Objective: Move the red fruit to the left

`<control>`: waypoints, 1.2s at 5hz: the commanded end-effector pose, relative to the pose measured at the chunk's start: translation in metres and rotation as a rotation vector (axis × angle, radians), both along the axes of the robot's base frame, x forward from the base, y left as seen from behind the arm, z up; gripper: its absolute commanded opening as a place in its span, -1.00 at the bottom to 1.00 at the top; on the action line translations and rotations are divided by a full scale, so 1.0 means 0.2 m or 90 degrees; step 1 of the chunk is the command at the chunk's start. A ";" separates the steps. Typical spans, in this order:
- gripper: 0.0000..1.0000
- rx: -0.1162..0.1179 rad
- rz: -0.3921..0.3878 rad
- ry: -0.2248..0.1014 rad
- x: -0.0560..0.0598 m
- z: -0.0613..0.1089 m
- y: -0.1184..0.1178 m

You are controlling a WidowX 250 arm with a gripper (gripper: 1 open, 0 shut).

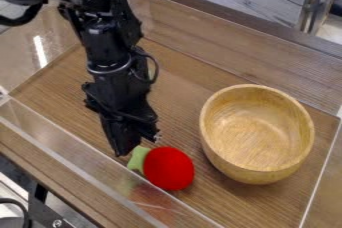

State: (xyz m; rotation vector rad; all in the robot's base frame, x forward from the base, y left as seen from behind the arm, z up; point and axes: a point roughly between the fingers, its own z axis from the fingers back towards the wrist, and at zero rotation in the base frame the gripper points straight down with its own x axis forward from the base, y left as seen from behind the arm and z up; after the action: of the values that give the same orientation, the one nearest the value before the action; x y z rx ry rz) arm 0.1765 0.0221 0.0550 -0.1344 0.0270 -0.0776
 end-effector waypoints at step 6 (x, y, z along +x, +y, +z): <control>1.00 -0.014 -0.048 -0.029 0.03 0.21 -0.06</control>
State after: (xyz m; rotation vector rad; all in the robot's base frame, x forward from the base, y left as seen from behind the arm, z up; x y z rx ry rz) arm 0.1729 0.0101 0.0846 -0.1687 0.0380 -0.1433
